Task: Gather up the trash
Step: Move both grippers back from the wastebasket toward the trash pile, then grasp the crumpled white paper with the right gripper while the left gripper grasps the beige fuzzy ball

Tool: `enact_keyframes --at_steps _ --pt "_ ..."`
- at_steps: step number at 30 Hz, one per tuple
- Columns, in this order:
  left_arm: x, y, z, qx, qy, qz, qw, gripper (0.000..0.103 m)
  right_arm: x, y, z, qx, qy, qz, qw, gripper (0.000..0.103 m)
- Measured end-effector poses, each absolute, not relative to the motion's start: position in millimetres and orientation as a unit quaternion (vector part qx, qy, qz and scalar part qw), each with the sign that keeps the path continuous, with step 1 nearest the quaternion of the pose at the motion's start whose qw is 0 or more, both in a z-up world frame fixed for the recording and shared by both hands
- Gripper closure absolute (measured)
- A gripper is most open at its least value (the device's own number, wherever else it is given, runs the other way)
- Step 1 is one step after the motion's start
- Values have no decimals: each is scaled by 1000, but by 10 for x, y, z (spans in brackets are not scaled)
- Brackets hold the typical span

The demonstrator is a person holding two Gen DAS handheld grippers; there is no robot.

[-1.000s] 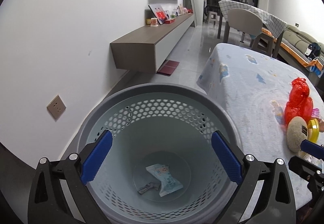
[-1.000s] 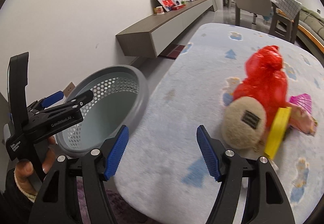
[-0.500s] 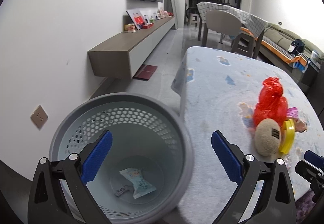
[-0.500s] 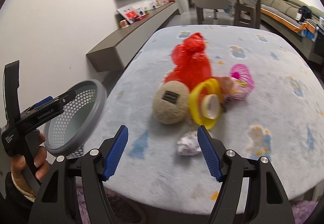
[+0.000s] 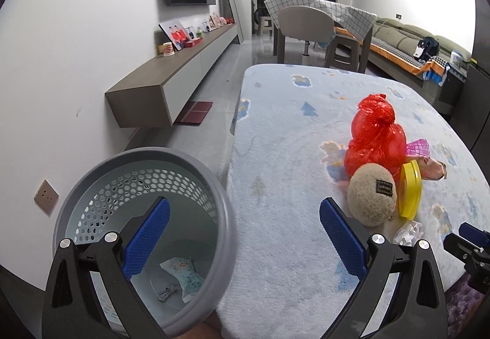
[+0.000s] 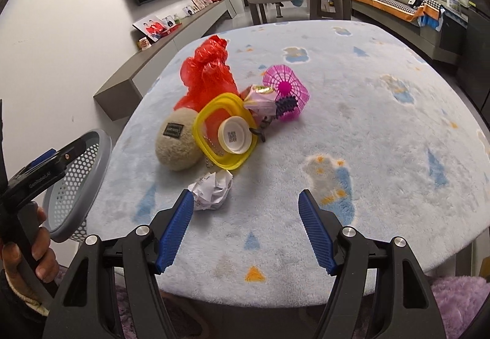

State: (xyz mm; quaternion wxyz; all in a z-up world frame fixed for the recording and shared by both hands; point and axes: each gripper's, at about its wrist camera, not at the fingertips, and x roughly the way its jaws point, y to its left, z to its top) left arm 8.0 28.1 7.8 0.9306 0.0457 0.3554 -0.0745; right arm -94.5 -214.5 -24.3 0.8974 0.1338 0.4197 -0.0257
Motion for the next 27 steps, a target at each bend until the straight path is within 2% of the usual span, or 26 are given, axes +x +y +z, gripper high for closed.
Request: enact_keyframes --at_steps 24,27 --pt "79 191 -39 63 366 -82 925 7 -437 -1708 -623 97 454 -39 885 35" --pt "78 187 -48 64 367 -82 924 7 -435 -1669 -633 88 452 -38 887 38"
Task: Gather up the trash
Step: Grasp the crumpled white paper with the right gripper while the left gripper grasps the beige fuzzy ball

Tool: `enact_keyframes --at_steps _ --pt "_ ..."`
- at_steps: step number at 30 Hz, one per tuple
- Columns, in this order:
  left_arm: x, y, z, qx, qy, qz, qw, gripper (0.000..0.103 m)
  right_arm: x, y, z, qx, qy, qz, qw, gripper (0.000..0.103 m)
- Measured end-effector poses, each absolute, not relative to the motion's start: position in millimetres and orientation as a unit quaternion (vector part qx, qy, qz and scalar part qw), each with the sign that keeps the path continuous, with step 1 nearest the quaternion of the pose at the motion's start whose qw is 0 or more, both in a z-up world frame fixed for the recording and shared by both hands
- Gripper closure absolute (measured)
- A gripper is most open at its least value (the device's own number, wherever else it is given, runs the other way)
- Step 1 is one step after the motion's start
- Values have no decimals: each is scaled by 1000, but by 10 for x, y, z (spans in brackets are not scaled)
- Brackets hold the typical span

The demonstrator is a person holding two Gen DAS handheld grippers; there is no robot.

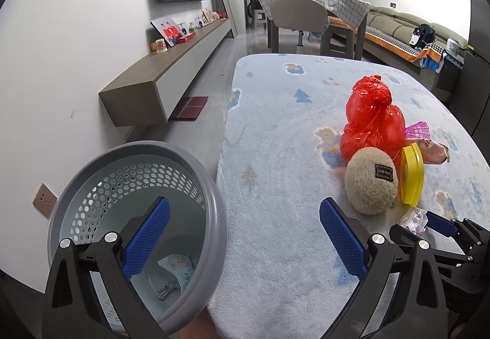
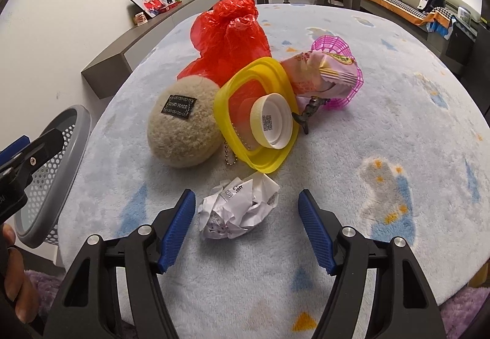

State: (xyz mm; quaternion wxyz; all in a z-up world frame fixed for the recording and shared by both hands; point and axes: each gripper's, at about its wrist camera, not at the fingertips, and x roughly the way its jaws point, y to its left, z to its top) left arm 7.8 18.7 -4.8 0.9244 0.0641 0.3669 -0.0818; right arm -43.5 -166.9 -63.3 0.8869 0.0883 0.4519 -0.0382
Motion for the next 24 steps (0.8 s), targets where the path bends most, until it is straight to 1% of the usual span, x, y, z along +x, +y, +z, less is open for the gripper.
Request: enact_keyframes --at_steps 1,3,4,6,7,11,18,24 --pt "78 188 -44 64 367 -82 925 7 -443 -1664 -635 86 452 -37 887 41" --pt "87 185 -56 65 368 -82 924 7 -457 -1645 -630 78 452 -38 888 54" --pt "88 181 -62 65 368 -82 924 7 -457 -1652 -629 78 452 -35 888 56" --pt "88 173 -73 67 368 -83 924 7 -477 -1655 -618 81 452 -27 888 65" --pt "88 166 -77 67 368 -83 923 7 -489 -1656 -609 83 452 -22 888 67" --pt "90 125 -90 72 369 -85 923 7 -538 -1690 -575 94 455 -10 885 69" --pt "86 -24 -95 74 372 -97 920 7 -704 -1853 -451 110 447 -9 888 69" --pt "57 -327 -136 94 374 -127 914 7 -882 -2105 -349 114 442 -25 889 69"
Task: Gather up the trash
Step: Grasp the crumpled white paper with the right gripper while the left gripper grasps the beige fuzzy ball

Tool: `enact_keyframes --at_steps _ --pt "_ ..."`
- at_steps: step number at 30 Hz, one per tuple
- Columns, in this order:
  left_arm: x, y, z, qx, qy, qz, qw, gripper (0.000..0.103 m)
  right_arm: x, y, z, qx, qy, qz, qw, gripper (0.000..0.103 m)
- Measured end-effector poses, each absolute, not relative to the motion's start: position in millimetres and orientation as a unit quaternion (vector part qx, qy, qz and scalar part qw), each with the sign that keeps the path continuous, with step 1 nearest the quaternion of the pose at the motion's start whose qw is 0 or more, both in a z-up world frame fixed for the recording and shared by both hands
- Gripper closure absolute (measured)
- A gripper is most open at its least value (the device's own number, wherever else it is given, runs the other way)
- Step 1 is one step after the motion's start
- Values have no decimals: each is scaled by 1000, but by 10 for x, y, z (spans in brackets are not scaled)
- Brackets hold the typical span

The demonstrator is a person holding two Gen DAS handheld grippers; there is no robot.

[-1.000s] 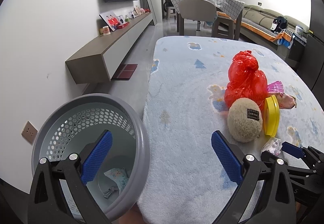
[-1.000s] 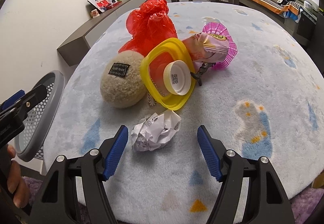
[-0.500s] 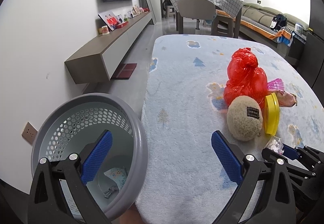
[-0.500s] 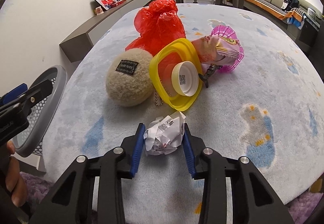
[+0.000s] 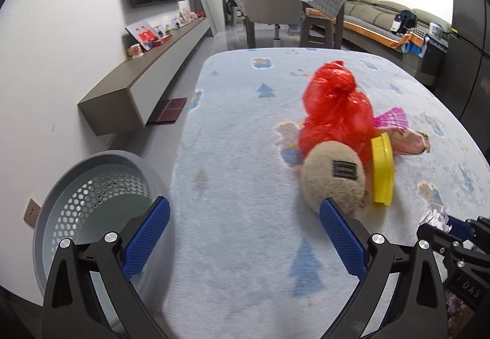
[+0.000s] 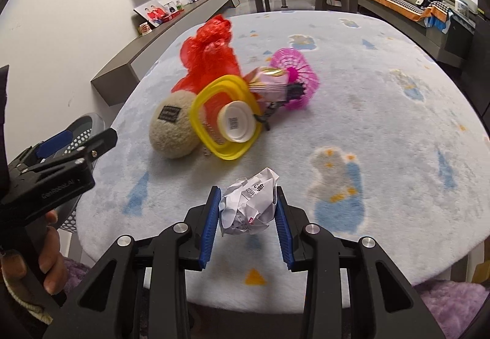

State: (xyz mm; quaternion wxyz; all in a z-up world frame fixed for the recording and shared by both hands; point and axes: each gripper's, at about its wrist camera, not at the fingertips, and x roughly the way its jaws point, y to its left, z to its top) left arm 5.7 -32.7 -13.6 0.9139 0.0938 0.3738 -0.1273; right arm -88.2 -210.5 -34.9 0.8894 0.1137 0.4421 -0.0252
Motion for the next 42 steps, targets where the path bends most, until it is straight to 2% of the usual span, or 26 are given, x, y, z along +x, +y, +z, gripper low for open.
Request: enact_keyframes --at_steps 15,36,39,42 --pt "211 -789 -403 115 408 -159 892 7 -1075 -2643 -263 147 424 -47 892 69" --pt "409 -1035 -513 107 417 -174 885 7 -980 -2764 -389 170 428 -37 887 69" --pt "431 -1026 -498 99 417 -176 886 10 -978 -2771 -398 170 429 -37 886 69" --pt "451 -1021 -511 95 424 -184 882 27 -983 -2773 -404 169 429 -36 887 69"
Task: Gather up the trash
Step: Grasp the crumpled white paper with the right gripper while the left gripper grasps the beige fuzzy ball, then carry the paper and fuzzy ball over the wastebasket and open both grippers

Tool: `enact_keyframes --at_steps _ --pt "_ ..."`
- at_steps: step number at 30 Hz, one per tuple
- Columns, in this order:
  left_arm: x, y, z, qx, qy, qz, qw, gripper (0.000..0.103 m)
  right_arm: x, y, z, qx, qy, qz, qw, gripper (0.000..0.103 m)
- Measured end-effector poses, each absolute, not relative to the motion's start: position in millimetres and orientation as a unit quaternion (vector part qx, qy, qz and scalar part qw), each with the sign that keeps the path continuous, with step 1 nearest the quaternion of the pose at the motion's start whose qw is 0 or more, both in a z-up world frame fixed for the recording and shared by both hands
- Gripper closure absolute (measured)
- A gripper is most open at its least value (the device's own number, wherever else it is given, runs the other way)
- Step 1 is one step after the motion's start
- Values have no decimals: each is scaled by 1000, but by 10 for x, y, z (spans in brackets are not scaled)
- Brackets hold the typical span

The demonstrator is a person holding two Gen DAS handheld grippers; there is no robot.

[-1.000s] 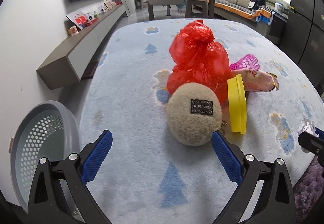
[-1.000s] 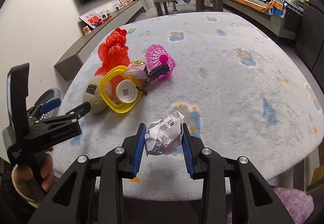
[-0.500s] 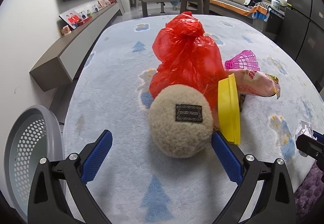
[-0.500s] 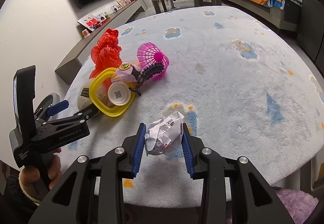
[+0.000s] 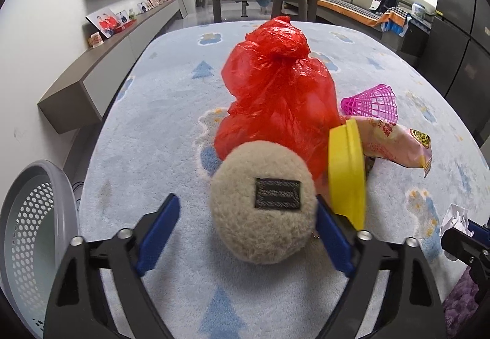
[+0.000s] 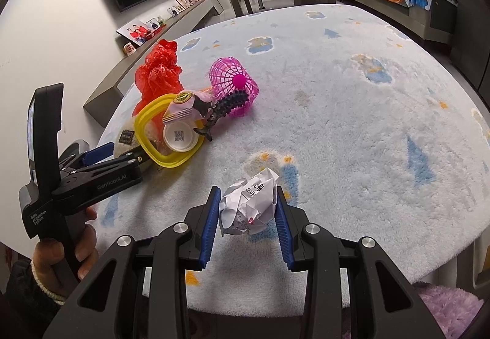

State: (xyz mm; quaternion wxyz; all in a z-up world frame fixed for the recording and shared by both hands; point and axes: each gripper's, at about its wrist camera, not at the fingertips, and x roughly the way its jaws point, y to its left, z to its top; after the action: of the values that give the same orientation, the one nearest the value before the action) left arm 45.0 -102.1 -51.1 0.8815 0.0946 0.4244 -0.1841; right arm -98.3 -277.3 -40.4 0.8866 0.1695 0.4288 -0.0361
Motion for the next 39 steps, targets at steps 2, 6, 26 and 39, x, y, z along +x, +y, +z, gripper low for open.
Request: enact_keyframes --at_steps 2,6,26,39 --pt "455 -1033 -514 94 428 -191 878 37 -991 -2771 -405 168 428 -35 887 69" --pt "396 -1056 -495 106 421 -198 879 45 -1000 -2753 -400 165 427 -33 888 69" --pt "175 -413 -248 88 394 -160 901 46 -1041 -2455 -268 138 422 -30 895 69" --pt "2 163 -51 58 365 -127 920 46 -967 -2018 -176 111 421 -8 900 69"
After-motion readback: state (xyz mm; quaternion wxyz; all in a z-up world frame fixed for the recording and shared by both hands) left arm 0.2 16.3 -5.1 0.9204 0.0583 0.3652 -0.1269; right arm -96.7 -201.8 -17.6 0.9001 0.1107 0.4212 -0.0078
